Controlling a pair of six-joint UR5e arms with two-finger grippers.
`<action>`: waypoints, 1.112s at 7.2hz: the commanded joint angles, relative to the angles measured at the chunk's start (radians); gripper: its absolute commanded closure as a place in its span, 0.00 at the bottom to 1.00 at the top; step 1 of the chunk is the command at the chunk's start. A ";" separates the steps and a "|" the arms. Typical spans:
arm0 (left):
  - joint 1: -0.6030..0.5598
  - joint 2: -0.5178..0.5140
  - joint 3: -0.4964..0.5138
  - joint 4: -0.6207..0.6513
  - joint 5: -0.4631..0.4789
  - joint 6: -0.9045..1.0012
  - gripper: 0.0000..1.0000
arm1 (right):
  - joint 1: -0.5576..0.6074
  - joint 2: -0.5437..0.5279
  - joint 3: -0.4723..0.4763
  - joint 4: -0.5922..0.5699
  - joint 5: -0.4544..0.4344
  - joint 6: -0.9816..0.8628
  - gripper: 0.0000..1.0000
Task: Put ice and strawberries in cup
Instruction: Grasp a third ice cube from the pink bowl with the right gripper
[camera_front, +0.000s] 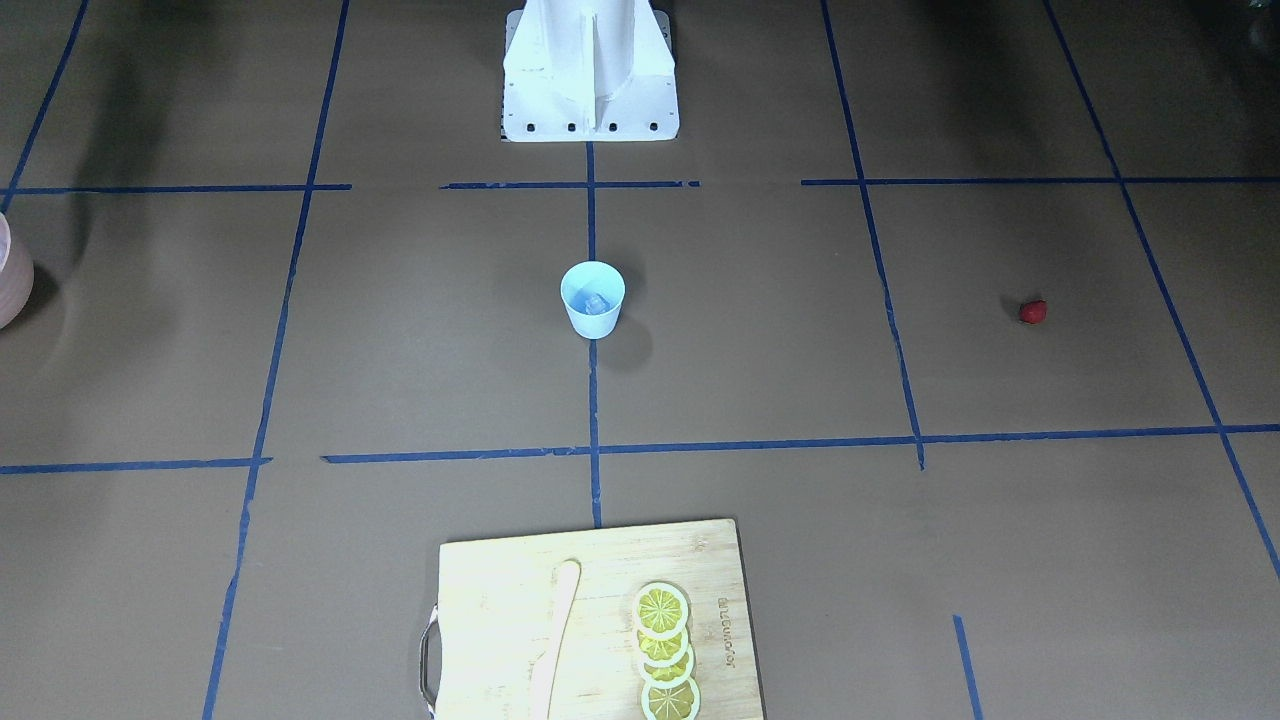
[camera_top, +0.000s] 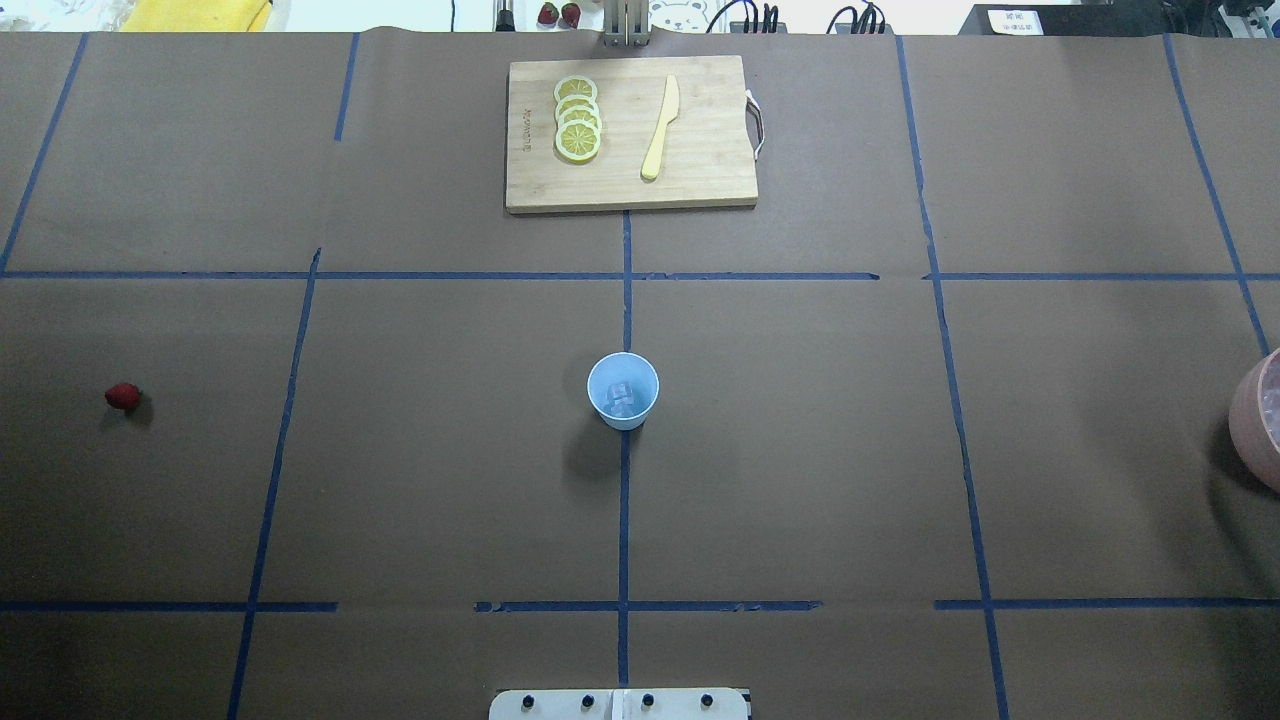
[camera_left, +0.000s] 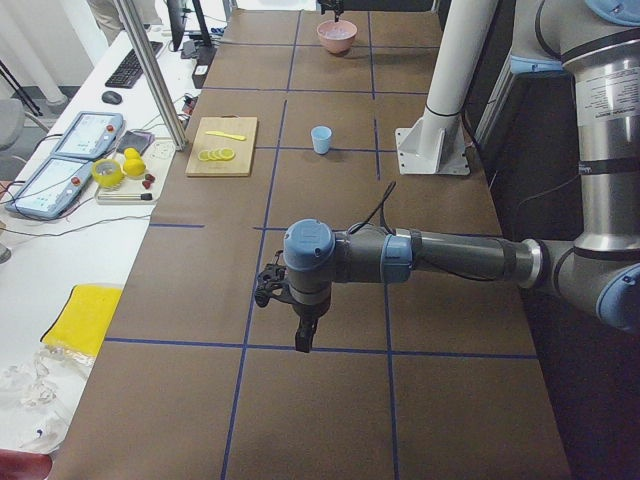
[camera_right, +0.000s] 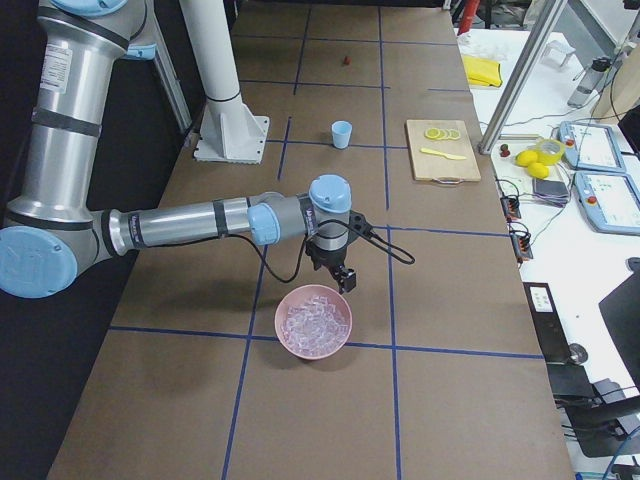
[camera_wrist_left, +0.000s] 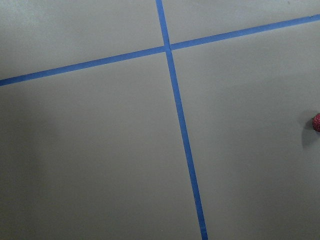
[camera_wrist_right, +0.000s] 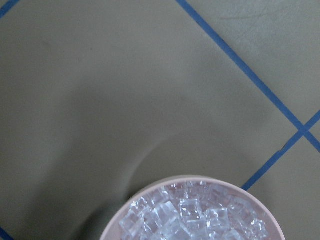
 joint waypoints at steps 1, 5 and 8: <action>0.000 0.000 -0.001 0.000 0.000 0.000 0.00 | 0.009 -0.057 -0.150 0.232 0.002 -0.041 0.02; -0.002 0.000 -0.001 0.000 0.000 0.000 0.00 | 0.009 -0.065 -0.250 0.322 0.002 -0.040 0.14; -0.002 0.000 -0.001 0.000 0.000 0.000 0.00 | 0.007 -0.060 -0.263 0.316 -0.008 -0.039 0.23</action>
